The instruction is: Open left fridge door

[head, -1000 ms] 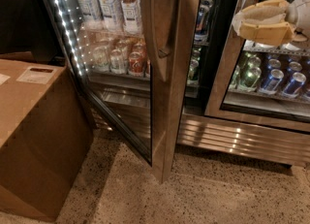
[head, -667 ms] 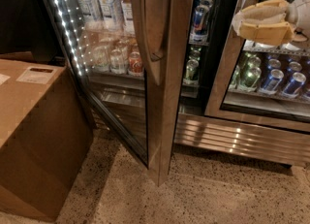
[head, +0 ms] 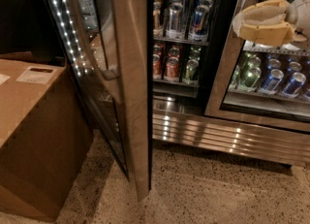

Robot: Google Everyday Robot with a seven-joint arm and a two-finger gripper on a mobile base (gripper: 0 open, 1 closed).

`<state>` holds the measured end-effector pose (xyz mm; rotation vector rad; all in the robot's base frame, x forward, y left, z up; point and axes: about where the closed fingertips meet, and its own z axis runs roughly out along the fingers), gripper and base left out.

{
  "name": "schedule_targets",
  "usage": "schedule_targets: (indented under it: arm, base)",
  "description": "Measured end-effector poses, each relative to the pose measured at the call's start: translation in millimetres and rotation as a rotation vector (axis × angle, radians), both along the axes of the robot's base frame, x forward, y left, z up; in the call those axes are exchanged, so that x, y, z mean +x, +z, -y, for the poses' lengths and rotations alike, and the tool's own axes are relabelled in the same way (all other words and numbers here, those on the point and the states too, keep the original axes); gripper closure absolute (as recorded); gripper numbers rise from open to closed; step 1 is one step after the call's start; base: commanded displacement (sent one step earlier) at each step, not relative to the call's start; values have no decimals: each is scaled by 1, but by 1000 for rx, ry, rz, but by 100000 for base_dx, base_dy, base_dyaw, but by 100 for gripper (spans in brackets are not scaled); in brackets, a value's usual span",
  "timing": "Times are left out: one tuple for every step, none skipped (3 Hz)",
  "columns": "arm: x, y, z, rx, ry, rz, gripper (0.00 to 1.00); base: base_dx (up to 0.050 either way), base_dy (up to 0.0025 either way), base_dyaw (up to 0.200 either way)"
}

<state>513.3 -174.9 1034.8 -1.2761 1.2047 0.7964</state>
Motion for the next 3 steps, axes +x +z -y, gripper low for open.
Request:
schedule_targets:
  arm:
    - [0, 0, 0, 0, 0, 0, 11]
    - [0, 0, 0, 0, 0, 0, 0]
    - [0, 0, 0, 0, 0, 0, 0]
  base:
    - [0, 0, 0]
    - [0, 0, 0]
    - [0, 0, 0]
